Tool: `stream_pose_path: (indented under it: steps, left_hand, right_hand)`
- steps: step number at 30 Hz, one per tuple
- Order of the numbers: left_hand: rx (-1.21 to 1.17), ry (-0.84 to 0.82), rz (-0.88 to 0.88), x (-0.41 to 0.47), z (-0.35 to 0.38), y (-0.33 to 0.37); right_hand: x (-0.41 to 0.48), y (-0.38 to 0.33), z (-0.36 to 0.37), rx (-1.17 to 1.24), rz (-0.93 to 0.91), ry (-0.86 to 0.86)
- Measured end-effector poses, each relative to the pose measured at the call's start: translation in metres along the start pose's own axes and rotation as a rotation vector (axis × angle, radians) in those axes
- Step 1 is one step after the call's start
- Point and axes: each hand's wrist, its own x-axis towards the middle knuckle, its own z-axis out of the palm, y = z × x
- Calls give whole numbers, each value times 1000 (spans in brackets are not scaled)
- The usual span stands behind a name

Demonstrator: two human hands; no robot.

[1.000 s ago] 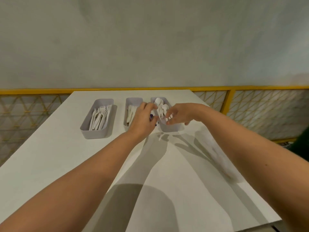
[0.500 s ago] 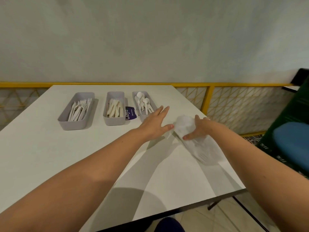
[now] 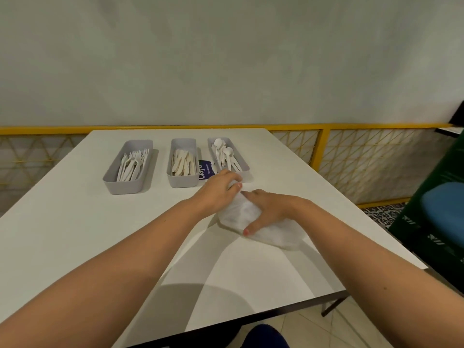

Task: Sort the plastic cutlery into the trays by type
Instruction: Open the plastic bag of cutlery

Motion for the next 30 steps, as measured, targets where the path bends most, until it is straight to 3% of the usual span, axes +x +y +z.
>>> stream_pose_path:
  steps: [6,14,22,25,27,30]
  left_hand:
    - [-172,128,-106,-24,-25,-16]
    - [-103,-14,-284,-56,-50,-48]
    - [-8,-95,-315,-66,-61,-61]
    - [11,-25,-258,-66,-61,-64]
    - [8,64,-221,-67,-61,-67]
    - [-130,194,-178,-66,-63,-65]
  right_hand:
    - [15,-46,15,319,-236,54]
    - [32,-83,21,586,-371,39]
    - [43,-96,26,756,-455,101]
    - [41,-88,15,876,-447,144]
    - [41,-82,10,779,-408,213]
    - [41,-81,11,570,-384,184]
